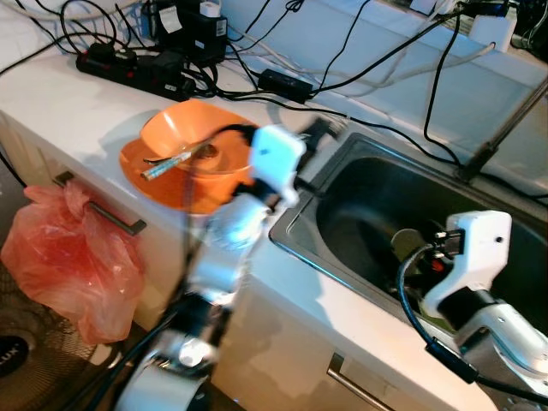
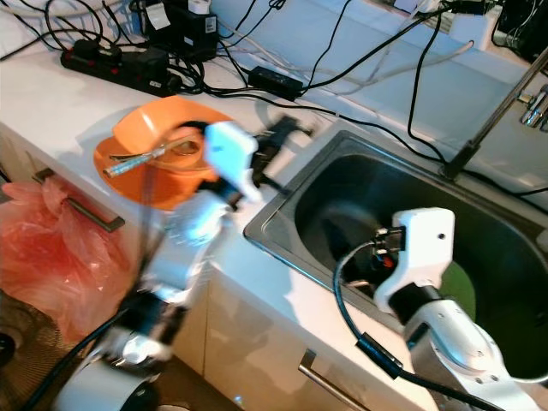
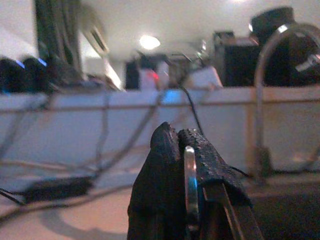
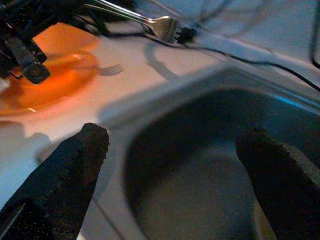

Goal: Kitchen organization

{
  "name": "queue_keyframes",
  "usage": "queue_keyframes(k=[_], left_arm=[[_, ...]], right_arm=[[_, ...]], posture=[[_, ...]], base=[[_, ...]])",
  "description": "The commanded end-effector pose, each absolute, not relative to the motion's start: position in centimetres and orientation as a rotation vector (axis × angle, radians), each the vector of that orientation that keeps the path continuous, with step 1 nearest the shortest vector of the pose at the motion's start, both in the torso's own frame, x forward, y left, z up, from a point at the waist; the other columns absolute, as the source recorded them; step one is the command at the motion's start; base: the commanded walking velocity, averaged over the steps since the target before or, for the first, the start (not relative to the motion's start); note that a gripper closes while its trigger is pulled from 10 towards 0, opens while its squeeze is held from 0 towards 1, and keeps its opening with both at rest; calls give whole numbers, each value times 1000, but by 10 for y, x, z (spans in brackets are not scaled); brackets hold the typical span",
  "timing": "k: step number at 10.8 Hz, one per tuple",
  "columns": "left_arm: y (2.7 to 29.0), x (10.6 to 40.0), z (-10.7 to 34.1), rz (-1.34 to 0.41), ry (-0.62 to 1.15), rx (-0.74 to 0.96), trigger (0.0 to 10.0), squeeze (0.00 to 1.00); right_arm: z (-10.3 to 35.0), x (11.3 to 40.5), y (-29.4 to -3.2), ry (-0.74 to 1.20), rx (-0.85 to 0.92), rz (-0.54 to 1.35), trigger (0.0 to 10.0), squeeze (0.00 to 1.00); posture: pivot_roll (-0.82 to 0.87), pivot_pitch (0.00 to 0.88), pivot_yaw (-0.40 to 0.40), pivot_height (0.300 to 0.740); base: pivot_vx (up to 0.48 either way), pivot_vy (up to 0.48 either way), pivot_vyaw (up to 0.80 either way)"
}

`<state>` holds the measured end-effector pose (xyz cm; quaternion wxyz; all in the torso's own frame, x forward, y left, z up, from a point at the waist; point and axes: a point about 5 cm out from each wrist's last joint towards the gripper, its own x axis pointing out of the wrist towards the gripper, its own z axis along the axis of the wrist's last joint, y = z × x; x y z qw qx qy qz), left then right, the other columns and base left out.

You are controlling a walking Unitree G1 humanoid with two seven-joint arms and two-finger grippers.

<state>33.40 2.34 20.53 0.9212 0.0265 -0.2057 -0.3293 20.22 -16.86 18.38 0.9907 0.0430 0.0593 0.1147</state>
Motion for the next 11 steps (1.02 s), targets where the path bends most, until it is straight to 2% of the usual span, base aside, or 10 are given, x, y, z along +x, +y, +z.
queue_keyframes(k=[1, 3, 5, 7, 10, 11], left_arm=[[9, 334, 202, -725, -385, 38, 0, 0], [-7, 337, 193, -762, -312, -12, 0, 0], [-33, 331, 179, -863, -242, -22, 0, 0], [-53, 323, 170, -930, -185, -49, 0, 0], [-72, 318, 161, -1006, -78, -82, 0, 0], [-75, 318, 159, -1024, -52, -93, 0, 0]], right_arm=[[186, 198, -180, 137, 37, 149, 10000, 0], [185, 188, -189, 171, 35, 77, 10000, 0], [179, 180, -200, 227, 57, -38, 10000, 0], [176, 179, -202, 252, 107, -74, 10000, 0], [175, 183, -193, 245, 213, -42, 10000, 0], [173, 184, -185, 245, 312, 8, 10000, 0]], posture=[[107, 0, -150, 740], [70, 0, -142, 740], [37, 0, -133, 740], [31, 0, -130, 740], [26, 0, -126, 740], [22, 0, -125, 740]], base=[[0, 0, 0], [0, 0, 0], [0, 0, 0], [0, 0, 0], [0, 0, 0], [0, 0, 0]])
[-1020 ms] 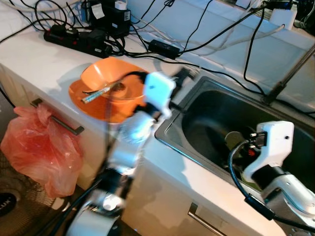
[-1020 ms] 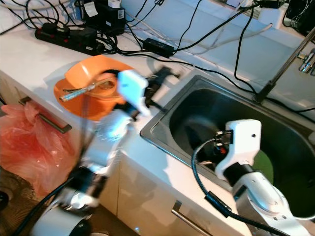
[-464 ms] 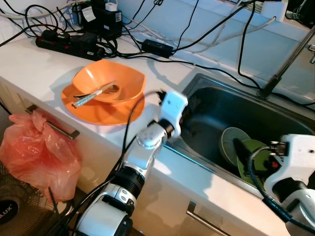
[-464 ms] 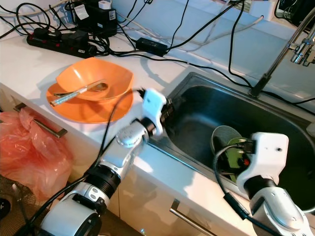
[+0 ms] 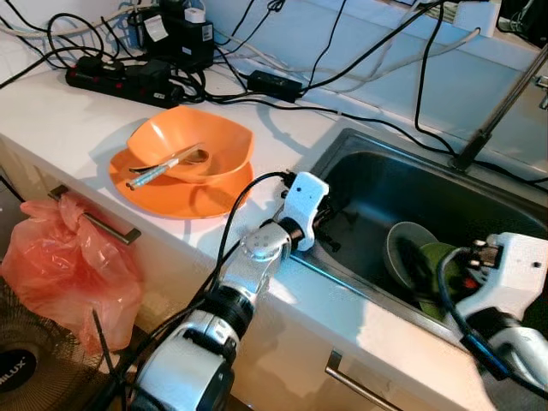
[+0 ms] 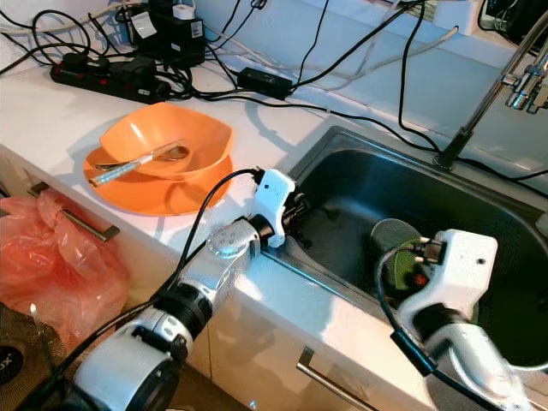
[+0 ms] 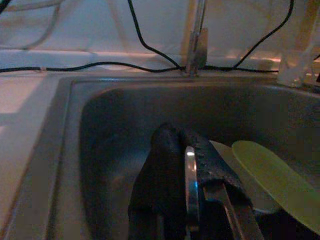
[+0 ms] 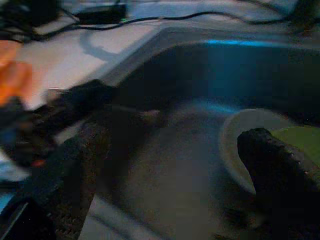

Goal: Kitchen organization

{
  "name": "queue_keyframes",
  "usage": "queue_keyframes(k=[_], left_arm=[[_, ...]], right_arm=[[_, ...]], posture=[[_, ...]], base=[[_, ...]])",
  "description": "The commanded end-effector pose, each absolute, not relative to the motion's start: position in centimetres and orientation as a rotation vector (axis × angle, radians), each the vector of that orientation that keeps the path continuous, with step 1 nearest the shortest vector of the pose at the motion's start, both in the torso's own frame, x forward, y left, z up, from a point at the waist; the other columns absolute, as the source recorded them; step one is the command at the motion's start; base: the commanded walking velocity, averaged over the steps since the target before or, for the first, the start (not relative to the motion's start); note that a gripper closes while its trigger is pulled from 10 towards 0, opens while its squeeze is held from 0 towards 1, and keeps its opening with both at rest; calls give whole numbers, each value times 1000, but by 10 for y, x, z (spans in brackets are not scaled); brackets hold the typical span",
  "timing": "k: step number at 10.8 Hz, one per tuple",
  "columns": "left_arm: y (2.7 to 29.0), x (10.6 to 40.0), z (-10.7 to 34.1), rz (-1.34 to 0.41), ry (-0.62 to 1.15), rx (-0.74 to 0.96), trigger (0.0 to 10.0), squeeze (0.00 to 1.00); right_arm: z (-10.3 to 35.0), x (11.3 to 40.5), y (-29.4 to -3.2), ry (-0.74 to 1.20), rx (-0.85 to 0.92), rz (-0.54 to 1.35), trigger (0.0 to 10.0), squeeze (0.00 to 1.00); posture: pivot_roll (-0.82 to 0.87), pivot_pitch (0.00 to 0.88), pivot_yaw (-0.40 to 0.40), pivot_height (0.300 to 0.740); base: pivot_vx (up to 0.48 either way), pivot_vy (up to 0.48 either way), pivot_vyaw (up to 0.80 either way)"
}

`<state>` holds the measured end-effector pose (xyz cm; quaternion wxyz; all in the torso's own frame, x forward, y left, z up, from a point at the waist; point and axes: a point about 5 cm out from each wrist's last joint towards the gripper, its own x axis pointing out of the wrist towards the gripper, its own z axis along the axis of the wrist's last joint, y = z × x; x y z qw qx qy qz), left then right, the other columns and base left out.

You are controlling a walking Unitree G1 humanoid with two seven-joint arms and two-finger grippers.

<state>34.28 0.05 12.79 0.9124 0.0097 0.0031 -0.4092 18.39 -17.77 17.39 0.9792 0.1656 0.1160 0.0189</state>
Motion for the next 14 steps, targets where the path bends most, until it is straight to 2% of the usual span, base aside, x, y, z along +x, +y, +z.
queue_keyframes(k=[1, 4, 5, 7, 8, 9, 10, 14], left_arm=[[-78, 318, 163, -1033, -58, -97, 0, 0], [-83, 313, 159, -1090, -36, -99, 157, 0], [-88, 308, 153, -1146, 7, -103, 784, 0], [-95, 300, 148, -1218, 55, -95, 6118, 0], [-99, 296, 146, -1253, 66, -68, 10000, 0], [-102, 296, 147, -1240, 67, -54, 10000, 0], [-102, 297, 144, -1231, 102, -48, 10000, 1000], [-97, 299, 137, -1201, 122, -14, 10000, 1000]], right_arm=[[168, 182, -175, 273, 373, 72, 10000, 0], [166, 181, -175, 296, 390, 85, 10000, 0], [166, 181, -174, 300, 388, 89, 10000, 0], [166, 182, -171, 307, 385, 100, 10000, 0], [166, 182, -170, 308, 382, 105, 10000, 0], [166, 182, -170, 308, 380, 107, 10000, 0], [167, 183, -170, 306, 378, 105, 10000, 0], [167, 183, -170, 305, 376, 103, 10000, 0]], posture=[[24, 0, -126, 740], [25, 0, -127, 740], [25, 0, -125, 740], [29, 0, -122, 740], [28, 0, -120, 740], [28, 0, -119, 740], [26, 0, -116, 740], [28, 0, -120, 740]], base=[[0, 0, 0], [0, 0, 0], [0, 0, 0], [0, 0, 0], [0, 0, 0], [0, 0, 0], [0, 0, 0], [0, 0, 0]])
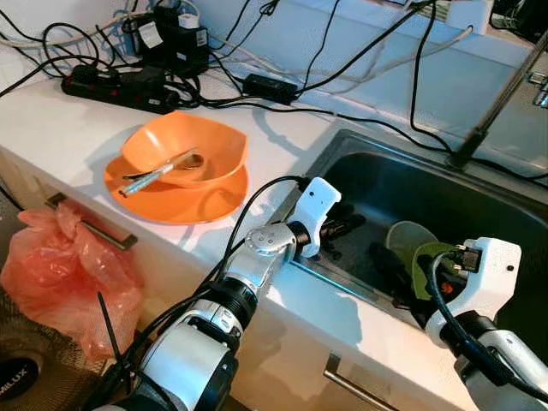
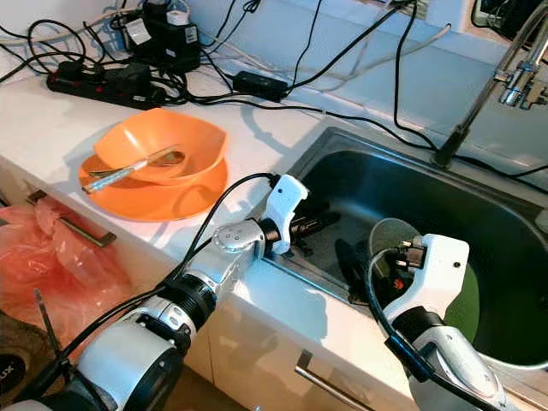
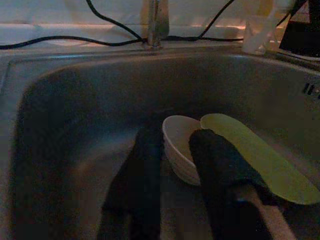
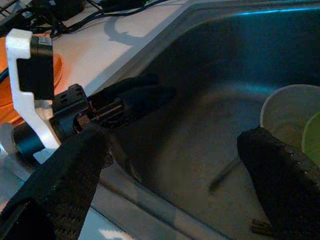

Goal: Kitchen organization

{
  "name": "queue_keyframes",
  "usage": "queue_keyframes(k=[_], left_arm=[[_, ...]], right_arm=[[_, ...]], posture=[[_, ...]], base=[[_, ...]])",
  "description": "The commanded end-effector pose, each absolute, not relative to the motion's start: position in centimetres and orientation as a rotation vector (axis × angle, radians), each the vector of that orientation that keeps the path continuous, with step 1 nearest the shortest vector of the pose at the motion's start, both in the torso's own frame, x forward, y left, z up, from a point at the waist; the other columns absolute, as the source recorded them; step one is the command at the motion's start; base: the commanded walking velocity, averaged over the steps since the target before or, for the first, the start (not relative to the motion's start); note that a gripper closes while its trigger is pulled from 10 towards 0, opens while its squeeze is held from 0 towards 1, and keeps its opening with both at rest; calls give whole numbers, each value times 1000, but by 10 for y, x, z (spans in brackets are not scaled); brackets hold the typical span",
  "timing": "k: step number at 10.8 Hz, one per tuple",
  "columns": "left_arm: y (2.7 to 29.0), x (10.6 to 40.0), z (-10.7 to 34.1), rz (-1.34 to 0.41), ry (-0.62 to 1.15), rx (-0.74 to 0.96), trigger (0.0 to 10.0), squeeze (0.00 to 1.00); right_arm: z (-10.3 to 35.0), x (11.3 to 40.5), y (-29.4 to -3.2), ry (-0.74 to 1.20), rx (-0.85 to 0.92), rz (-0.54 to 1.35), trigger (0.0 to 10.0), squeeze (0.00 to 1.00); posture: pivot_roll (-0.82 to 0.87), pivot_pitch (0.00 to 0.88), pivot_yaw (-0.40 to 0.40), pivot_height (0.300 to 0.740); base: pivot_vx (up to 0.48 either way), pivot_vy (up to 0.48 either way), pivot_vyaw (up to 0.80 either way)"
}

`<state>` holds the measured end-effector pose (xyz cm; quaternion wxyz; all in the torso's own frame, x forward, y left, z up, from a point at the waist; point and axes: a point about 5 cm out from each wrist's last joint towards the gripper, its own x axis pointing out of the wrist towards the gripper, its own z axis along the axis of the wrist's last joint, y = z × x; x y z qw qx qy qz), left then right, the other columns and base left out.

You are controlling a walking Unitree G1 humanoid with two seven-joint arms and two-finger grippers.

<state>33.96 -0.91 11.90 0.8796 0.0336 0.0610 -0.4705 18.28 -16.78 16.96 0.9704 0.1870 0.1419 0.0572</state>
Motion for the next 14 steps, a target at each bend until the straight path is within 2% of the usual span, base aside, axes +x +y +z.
queue_keyframes(k=[1, 3, 6, 7, 8, 9, 11, 12, 14], left_arm=[[-95, 301, 139, -1180, 111, -15, 10000, 1000], [-87, 314, 155, -1091, 15, -9, 10000, 1000], [-69, 328, 162, -1000, -28, -15, 10000, 1000], [-61, 334, 171, -931, -116, 32, 10000, 1000], [-40, 346, 193, -737, -289, 99, 10000, 1000], [-17, 352, 208, -622, -431, 124, 10000, 1000], [17, 357, 222, -485, -550, 168, 10000, 1000], [44, 356, 228, -383, -610, 213, 10000, 1000], [83, 351, 223, -296, -628, 300, 10000, 1000]], right_arm=[[167, 183, -171, 305, 376, 103, 10000, 0], [167, 184, -171, 302, 378, 101, 10000, 0], [168, 188, -171, 286, 366, 98, 10000, 0], [172, 190, -172, 254, 348, 93, 10000, 0], [179, 193, -175, 205, 336, 87, 10000, 0], [180, 194, -177, 197, 330, 77, 10000, 0], [184, 198, -178, 157, 319, 83, 10000, 0], [185, 200, -177, 146, 317, 88, 10000, 0], [184, 205, -176, 138, 303, 101, 10000, 0]], posture=[[31, 0, -123, 740], [31, 0, -122, 740], [51, 0, -129, 740], [51, 0, -129, 740], [51, 0, -129, 740], [51, 0, -129, 740], [51, 0, -129, 740], [119, 0, -151, 740], [161, 0, -169, 740]], base=[[0, 0, 0], [0, 0, 0], [0, 0, 0], [0, 0, 0], [0, 0, 0], [0, 0, 0], [0, 0, 0], [0, 0, 0], [0, 0, 0]])
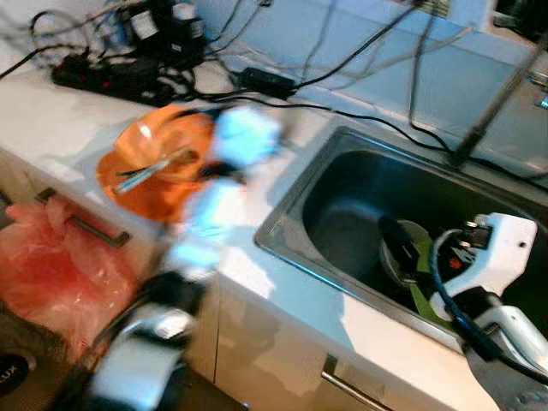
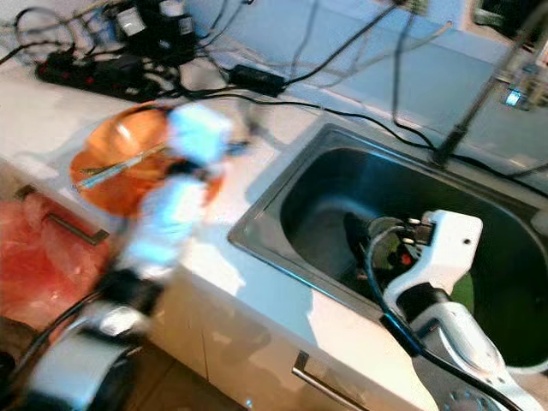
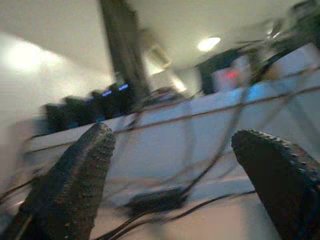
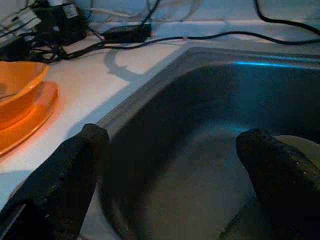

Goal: Kitchen organization

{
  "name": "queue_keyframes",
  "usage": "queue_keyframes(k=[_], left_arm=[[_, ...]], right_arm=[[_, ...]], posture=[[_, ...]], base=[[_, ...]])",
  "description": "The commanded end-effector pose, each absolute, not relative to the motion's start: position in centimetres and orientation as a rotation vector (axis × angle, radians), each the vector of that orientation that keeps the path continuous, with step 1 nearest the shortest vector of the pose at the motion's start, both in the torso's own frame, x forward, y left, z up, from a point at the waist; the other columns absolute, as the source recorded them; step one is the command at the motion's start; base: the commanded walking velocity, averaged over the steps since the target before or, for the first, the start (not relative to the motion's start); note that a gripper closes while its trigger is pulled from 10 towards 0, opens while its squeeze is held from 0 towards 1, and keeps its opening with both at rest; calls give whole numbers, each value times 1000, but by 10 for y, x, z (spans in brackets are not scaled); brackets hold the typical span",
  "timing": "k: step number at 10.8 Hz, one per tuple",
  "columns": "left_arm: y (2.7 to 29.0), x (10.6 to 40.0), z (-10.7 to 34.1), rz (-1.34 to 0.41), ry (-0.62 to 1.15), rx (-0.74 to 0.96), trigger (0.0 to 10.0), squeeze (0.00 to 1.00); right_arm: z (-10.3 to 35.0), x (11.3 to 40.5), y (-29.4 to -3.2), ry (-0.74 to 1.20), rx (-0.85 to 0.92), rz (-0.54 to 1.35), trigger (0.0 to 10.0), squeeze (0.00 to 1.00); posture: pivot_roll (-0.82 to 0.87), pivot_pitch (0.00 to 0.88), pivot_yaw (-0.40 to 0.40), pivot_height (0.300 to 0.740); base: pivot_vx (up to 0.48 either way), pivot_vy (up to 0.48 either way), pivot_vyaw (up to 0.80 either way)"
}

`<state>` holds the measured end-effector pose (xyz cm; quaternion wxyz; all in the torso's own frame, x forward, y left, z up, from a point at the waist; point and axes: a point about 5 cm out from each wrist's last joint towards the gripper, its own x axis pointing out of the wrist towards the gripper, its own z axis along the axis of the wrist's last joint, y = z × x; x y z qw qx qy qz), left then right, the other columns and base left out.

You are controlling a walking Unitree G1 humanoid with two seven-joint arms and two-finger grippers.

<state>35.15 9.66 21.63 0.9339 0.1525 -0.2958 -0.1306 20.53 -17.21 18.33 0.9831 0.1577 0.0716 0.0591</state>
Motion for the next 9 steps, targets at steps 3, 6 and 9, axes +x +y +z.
queue_keyframes(k=[3, 6, 9], left_arm=[[117, 331, 207, -285, -631, 436, 10000, 1000], [124, 320, 223, -267, -716, 509, 10000, 1000], [143, 302, 207, -284, -660, 573, 10000, 0]], right_arm=[[184, 218, -170, 124, 277, 156, 10000, 0], [179, 226, -165, 124, 276, 177, 10000, 0], [176, 235, -165, 137, 264, 205, 10000, 0]], posture=[[213, 5, -186, 740], [247, 11, -193, 740], [281, 30, -231, 740]], base=[[0, 0, 0], [0, 0, 0], [0, 0, 0]])
